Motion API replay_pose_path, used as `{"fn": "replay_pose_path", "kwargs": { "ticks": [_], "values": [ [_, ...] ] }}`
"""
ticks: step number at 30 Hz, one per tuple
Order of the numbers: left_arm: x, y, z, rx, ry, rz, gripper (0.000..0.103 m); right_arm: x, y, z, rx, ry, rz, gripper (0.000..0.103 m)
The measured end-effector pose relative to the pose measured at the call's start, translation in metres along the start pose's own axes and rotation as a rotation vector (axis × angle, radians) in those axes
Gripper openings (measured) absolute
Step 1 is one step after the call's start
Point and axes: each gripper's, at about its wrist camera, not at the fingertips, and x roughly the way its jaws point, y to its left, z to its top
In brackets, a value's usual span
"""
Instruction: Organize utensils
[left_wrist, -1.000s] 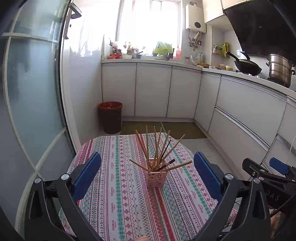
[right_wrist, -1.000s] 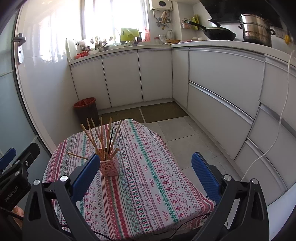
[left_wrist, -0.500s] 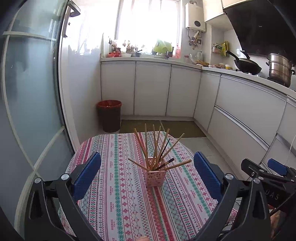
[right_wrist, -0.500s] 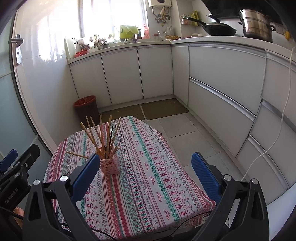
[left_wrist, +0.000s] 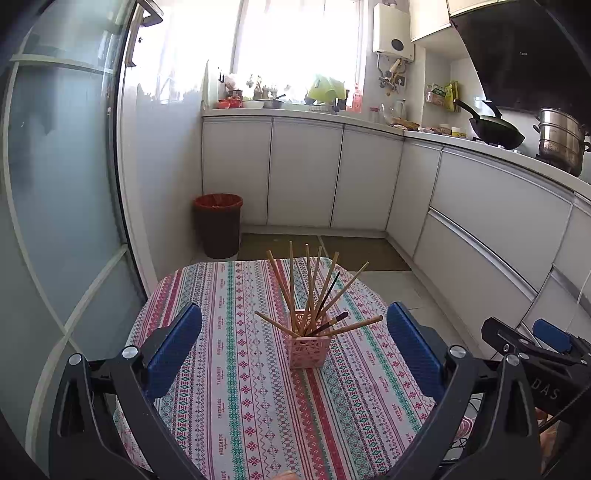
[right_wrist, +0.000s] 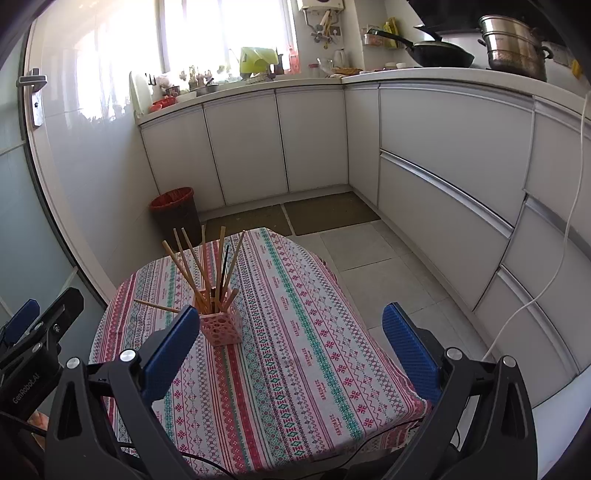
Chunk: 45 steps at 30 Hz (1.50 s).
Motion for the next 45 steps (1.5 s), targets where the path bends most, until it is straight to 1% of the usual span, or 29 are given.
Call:
{"fn": "replay_pose_path", "kwargs": {
  "ticks": [27,30,34,36,38,39,41,45],
  "values": [
    [-0.0019,-0.0052,-0.0016,-0.009,0.015,0.011,0.096,0.0032,-0.0005,0.0,0.01,0.023,0.013,0.096],
    [-0.0011,-0.005,-0.0005,-0.012,0.023,0.002,0.096,0.0044,-0.0006,-0.0001,0.009,0.025,0.015,0.096],
    [0.0044,-0.0061,-0.0009,-0.02,0.066,-0.038,0.096,0.0051,-0.0002,-0.0008,0.01,0.031,0.021,0.096],
    [0.0045,-0.0068,-0.0033,-0.019,0.059,-0.047,0.096,0.0051,0.0001,-0.0006,0.012,0.032,0.022,0.096],
    [0.0053,-0.0088,-0.0044,-0.004,0.063,-0.021,0.096,0.0054,-0.001,-0.0006,0.013,0.032,0.02,0.096],
    [0.0049,-0.0083,-0.0046,-0.004,0.057,-0.021,0.096,0.0058,-0.0013,-0.0007,0.014,0.034,0.02,0.096],
    [0.0028,-0.0048,-0.0037,-0.025,0.037,-0.036,0.096,0.007,-0.0024,-0.001,0.015,0.037,0.02,0.096],
    [0.0031,-0.0051,0.0002,-0.012,0.036,-0.04,0.096,0.0093,-0.0022,-0.0019,0.018,0.049,0.027,0.096]
  ]
}}
